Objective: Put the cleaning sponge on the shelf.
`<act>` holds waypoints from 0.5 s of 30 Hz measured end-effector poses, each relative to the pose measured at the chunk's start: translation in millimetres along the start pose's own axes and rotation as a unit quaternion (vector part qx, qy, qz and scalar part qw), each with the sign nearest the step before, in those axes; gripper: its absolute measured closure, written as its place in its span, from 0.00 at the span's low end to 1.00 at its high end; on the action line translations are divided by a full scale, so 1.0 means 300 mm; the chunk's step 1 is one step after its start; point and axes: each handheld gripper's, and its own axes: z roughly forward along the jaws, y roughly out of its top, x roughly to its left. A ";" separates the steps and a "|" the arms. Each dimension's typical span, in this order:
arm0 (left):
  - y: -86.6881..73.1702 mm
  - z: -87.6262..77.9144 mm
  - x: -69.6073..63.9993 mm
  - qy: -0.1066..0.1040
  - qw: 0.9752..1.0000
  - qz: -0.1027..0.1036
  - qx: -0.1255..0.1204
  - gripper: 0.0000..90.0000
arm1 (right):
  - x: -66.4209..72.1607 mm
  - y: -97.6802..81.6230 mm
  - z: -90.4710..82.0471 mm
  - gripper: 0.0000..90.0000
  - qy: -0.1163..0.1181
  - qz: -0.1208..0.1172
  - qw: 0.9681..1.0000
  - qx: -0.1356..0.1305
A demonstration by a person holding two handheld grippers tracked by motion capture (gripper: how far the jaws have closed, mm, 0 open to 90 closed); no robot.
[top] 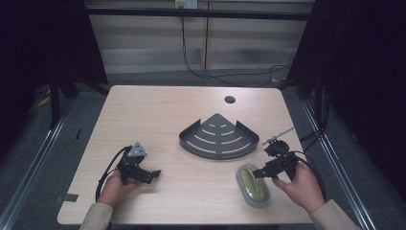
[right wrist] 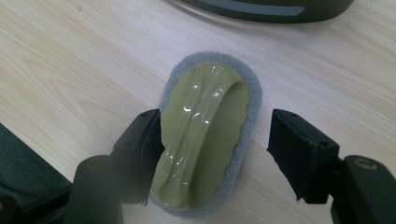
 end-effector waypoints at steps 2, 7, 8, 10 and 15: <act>0.000 0.000 0.000 0.000 1.000 0.000 0.000 0.00 | 0.002 0.003 0.005 0.40 -0.002 0.000 1.000 0.001; 0.000 0.000 0.000 0.000 1.000 0.000 0.000 0.00 | 0.011 0.010 0.028 0.43 0.001 0.005 1.000 0.011; 0.000 0.000 0.000 0.000 1.000 0.000 0.000 0.00 | 0.013 0.010 0.038 0.44 0.003 0.003 1.000 0.012; 0.000 0.000 0.000 0.000 1.000 0.000 0.000 0.00 | 0.016 0.010 0.046 0.46 0.003 0.004 1.000 0.016; 0.000 0.000 0.000 0.000 1.000 0.000 0.000 0.00 | 0.017 0.007 0.060 0.49 0.006 0.002 1.000 0.021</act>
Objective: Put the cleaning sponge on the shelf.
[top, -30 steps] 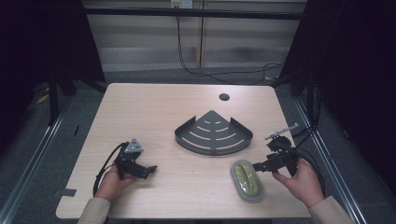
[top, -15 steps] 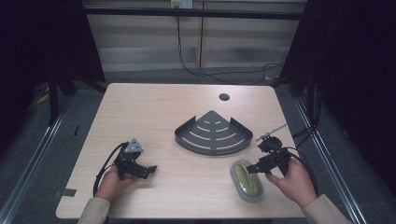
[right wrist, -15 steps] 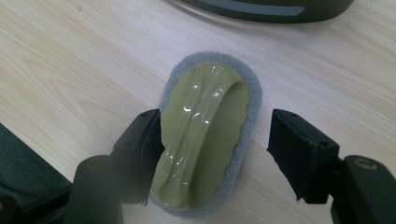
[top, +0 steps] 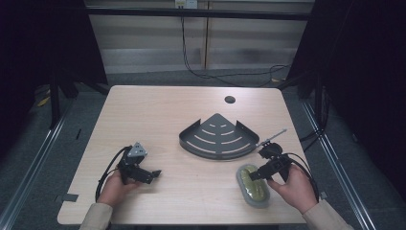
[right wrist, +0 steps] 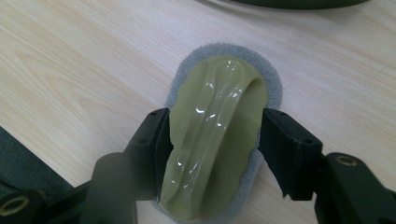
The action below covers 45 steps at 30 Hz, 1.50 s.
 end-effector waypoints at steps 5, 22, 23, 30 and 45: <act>0.000 0.000 0.000 0.000 1.000 0.000 0.000 0.00 | 0.000 -0.006 0.029 0.51 -0.003 0.006 1.000 0.014; -0.001 0.000 0.001 -0.001 1.000 0.001 -0.001 0.00 | 0.022 0.007 0.021 0.80 -0.008 -0.020 0.998 0.052; 0.000 0.000 0.001 -0.001 1.000 0.002 -0.001 0.00 | 0.022 0.009 0.015 0.80 -0.008 -0.022 0.998 0.052; 0.000 0.000 0.001 -0.001 1.000 0.002 -0.001 0.00 | 0.026 0.038 -0.035 0.80 -0.008 -0.035 0.998 0.050; -0.001 0.000 0.001 -0.001 1.000 0.001 -0.001 0.00 | 0.017 0.103 -0.116 0.80 -0.007 -0.043 0.998 0.045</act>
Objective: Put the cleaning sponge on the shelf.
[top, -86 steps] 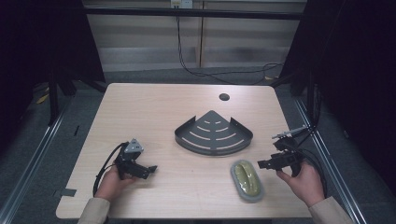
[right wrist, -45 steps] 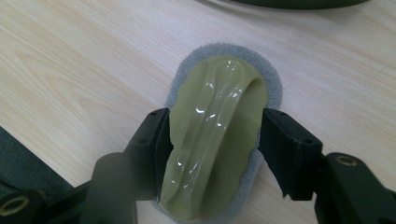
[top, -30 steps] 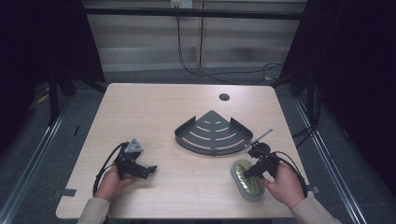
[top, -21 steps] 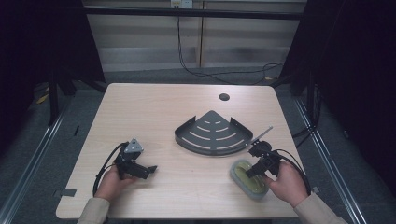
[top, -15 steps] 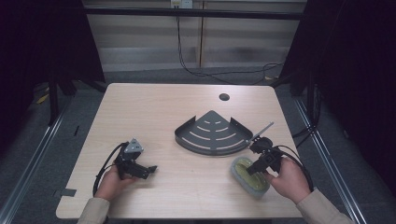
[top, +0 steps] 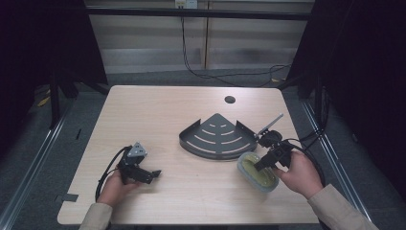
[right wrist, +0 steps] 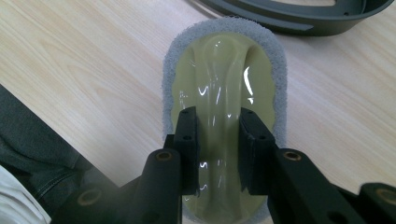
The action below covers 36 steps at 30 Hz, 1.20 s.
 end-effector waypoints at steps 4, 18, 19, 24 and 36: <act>0.000 0.000 0.000 0.000 1.000 0.000 -0.001 0.00 | 0.006 0.024 -0.022 0.80 0.000 -0.009 1.000 0.001; 0.000 0.000 0.000 0.000 1.000 -0.001 -0.001 0.00 | 0.000 0.089 -0.075 0.80 -0.008 -0.020 1.000 0.000; 0.000 0.000 0.000 0.000 1.000 -0.001 -0.001 0.00 | -0.003 0.094 -0.079 0.80 -0.011 -0.022 1.000 0.001; 0.000 0.001 -0.001 0.000 1.000 -0.004 -0.003 0.00 | -0.013 0.115 -0.096 0.80 -0.014 -0.024 1.000 -0.002; 0.000 0.001 -0.001 0.000 1.000 -0.004 -0.003 0.00 | -0.036 0.161 -0.112 0.80 -0.030 -0.030 0.999 -0.001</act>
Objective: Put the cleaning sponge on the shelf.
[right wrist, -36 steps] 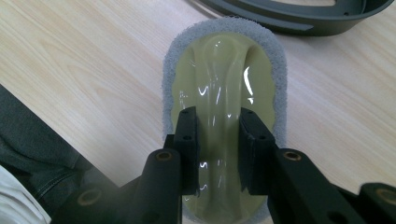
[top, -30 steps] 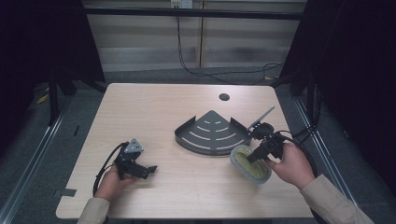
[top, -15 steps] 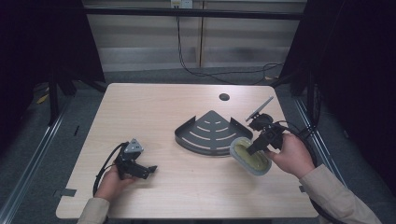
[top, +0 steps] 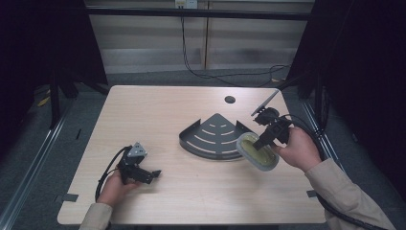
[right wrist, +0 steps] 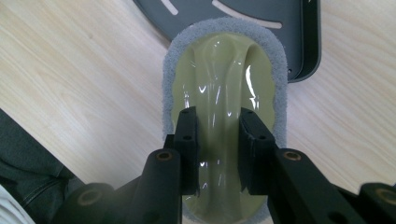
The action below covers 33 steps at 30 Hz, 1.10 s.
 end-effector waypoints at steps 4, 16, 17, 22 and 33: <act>0.000 0.000 0.000 0.000 1.000 0.000 0.000 0.00 | -0.011 0.020 -0.007 0.80 -0.005 0.001 1.000 -0.003; 0.000 0.000 0.000 0.000 1.000 0.002 0.001 0.00 | -0.038 0.071 -0.009 0.80 -0.016 -0.009 1.000 -0.005; 0.000 0.000 0.000 0.000 1.000 0.002 0.001 0.00 | -0.038 0.083 -0.010 0.80 -0.017 -0.012 1.000 -0.006; 0.000 0.000 0.000 0.000 1.000 0.001 0.001 0.00 | -0.041 0.107 -0.007 0.80 -0.020 -0.017 1.000 -0.010; 0.000 0.000 0.000 0.000 1.000 -0.001 0.000 0.00 | -0.058 0.151 0.009 0.80 -0.027 -0.024 0.999 -0.012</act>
